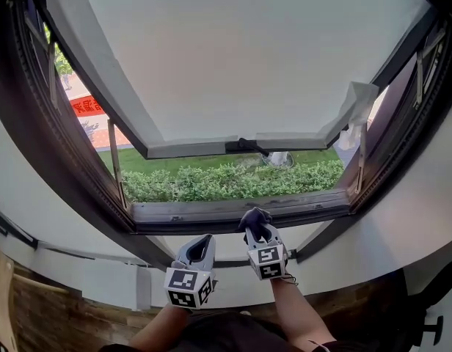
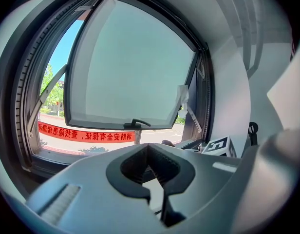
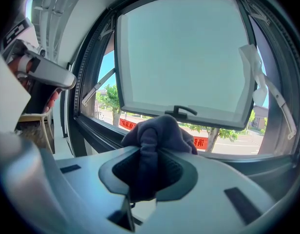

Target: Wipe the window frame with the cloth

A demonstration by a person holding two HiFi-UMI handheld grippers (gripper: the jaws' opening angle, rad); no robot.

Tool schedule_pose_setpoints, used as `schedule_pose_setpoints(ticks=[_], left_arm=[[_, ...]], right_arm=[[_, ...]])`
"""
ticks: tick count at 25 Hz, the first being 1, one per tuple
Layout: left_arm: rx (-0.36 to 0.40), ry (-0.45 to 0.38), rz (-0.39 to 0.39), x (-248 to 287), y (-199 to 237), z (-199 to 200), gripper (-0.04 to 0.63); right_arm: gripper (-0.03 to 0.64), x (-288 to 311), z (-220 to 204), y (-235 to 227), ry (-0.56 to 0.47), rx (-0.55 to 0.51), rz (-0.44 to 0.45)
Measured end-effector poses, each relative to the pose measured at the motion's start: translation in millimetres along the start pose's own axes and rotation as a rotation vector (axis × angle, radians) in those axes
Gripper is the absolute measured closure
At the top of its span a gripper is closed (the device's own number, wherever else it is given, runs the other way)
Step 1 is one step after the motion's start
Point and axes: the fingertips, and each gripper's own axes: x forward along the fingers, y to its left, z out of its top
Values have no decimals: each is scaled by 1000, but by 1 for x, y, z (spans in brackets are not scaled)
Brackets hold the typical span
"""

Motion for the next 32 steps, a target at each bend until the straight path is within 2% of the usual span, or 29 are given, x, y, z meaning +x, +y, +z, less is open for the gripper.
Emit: schedule_pose_setpoints(ticks=[15, 32], left_arm=[[-13, 1, 0, 18, -56, -9, 588], [-29, 10, 33, 20, -71, -19, 588]], right_arm=[[535, -29, -18, -73, 9, 6, -31], [535, -58, -36, -149, 13, 43, -122]])
